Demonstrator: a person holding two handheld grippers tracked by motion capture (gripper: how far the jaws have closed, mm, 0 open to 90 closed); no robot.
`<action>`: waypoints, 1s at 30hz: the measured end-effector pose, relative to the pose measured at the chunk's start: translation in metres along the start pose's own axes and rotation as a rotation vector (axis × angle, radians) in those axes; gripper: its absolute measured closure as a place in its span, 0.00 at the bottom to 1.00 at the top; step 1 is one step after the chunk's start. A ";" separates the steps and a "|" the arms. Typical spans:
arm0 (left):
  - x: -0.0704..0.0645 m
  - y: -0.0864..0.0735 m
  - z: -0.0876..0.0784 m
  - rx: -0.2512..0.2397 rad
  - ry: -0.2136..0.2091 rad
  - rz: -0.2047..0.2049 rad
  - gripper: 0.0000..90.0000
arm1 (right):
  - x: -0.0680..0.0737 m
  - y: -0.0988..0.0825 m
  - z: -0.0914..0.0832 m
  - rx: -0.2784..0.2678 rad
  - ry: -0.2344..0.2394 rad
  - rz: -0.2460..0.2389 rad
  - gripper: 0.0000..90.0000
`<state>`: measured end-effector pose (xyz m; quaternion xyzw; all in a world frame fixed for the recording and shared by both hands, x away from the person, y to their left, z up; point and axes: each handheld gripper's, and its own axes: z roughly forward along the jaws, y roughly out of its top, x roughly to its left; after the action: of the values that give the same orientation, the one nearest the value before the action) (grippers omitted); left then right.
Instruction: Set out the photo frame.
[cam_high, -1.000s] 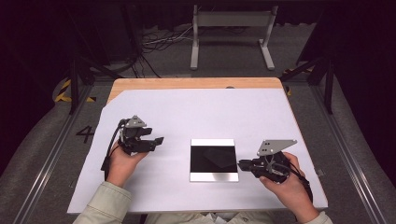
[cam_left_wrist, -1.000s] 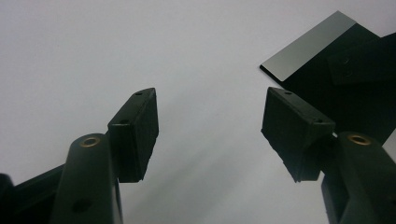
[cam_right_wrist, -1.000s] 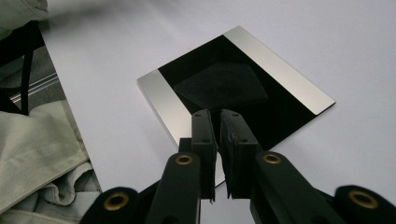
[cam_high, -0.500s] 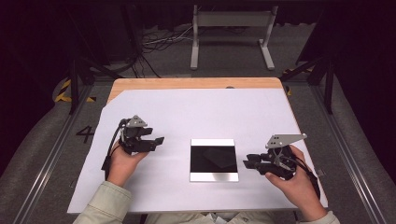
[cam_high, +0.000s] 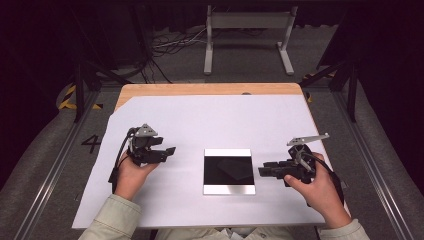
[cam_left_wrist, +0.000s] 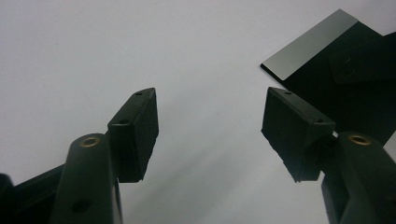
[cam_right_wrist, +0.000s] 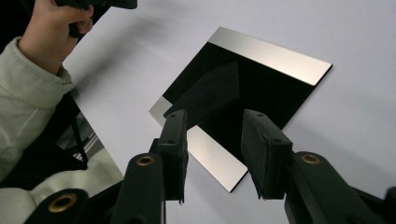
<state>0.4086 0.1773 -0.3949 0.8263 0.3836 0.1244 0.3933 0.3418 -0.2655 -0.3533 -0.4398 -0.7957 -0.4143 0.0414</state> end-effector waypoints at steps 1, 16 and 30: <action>0.000 0.000 -0.001 0.001 -0.002 -0.001 0.41 | -0.001 0.001 0.000 0.007 0.002 0.019 0.69; 0.001 -0.001 0.000 0.002 0.000 -0.005 0.41 | -0.020 0.016 0.014 0.050 0.025 0.262 0.61; 0.002 -0.001 0.000 0.000 0.000 -0.002 0.41 | -0.024 0.030 0.028 0.116 0.053 0.368 0.60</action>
<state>0.4093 0.1788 -0.3959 0.8259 0.3845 0.1238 0.3933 0.3863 -0.2539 -0.3627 -0.5637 -0.7231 -0.3645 0.1627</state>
